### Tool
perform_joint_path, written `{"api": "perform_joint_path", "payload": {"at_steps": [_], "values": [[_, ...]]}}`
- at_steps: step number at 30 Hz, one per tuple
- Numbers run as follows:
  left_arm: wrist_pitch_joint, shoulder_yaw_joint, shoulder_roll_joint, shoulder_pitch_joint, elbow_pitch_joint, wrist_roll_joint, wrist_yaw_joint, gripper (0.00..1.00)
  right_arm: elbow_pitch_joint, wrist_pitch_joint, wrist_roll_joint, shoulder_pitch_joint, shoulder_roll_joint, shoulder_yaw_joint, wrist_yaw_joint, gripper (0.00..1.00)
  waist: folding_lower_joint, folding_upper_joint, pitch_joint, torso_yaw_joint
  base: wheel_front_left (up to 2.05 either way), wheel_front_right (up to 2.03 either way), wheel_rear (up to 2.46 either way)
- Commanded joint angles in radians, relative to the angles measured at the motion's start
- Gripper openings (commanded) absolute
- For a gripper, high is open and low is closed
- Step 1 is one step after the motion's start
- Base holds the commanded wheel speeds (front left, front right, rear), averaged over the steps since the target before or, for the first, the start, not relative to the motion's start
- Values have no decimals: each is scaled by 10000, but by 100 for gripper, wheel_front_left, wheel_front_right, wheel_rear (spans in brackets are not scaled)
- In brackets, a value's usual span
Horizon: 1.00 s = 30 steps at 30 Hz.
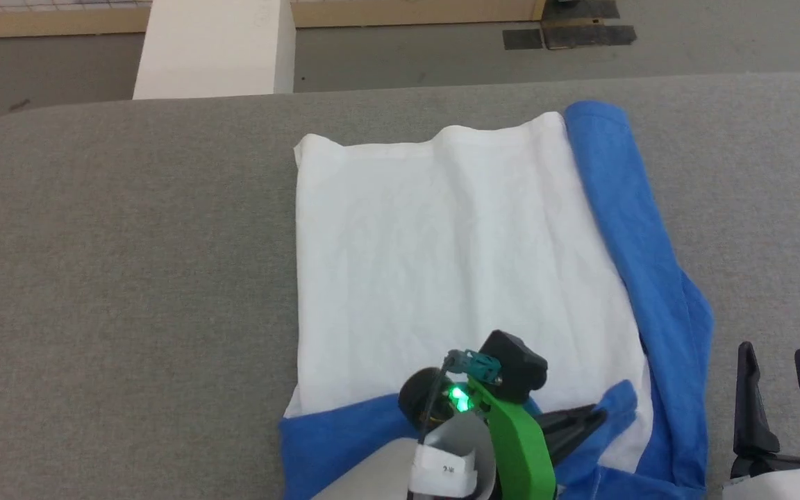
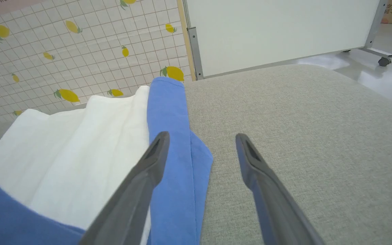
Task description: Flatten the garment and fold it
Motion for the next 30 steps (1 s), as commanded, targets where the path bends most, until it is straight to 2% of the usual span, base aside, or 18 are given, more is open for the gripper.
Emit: {"api": "perform_joint_path", "payload": {"at_steps": [1,2,6,13,14,15,16,25,27,30], "values": [[-80,-129,-14,-223,441,-30,-67,0,-81,-17,34,-145,7,33,-13,100,1,-1,153,-280,0,0,0],[-280,-297,-36,-387,1437,-44,-68,0,-15,-38,20,-170,7,43,-13,100,1,-1,161,-387,0,0,0],[-595,-680,-99,-720,2972,-4,-69,0,96,-70,-14,-223,7,62,-13,100,1,-1,136,-516,0,0,0],[-1064,-1285,-196,-1139,4607,-250,-70,0,161,-55,-58,-229,7,113,-13,100,1,-1,-22,-548,0,0,0],[-1257,-1314,-202,-1170,4676,-356,-70,26,166,-48,-59,-219,7,122,-13,100,1,-1,-62,-529,0,0,0],[-1389,-1364,-204,-1193,4642,-484,-70,44,168,-42,-59,-207,7,128,-13,100,1,-1,-94,-509,0,0,0],[-1525,-1454,-206,-1238,4552,-635,-70,100,169,-36,-57,-185,7,123,-13,100,1,-1,-130,-474,0,0,0],[-2223,-1560,-210,-1968,3016,-1170,100,100,102,53,-62,75,7,-25,-13,100,1,-1,-447,-118,0,0,0],[-2501,-1323,-120,-2050,2470,-1107,265,100,76,76,-57,136,7,-54,-13,100,1,-1,-513,-42,0,0,0],[-3296,-726,319,-2008,1520,-819,795,100,22,110,-50,173,7,-65,-13,100,1,-1,-595,38,0,0,0]]}}
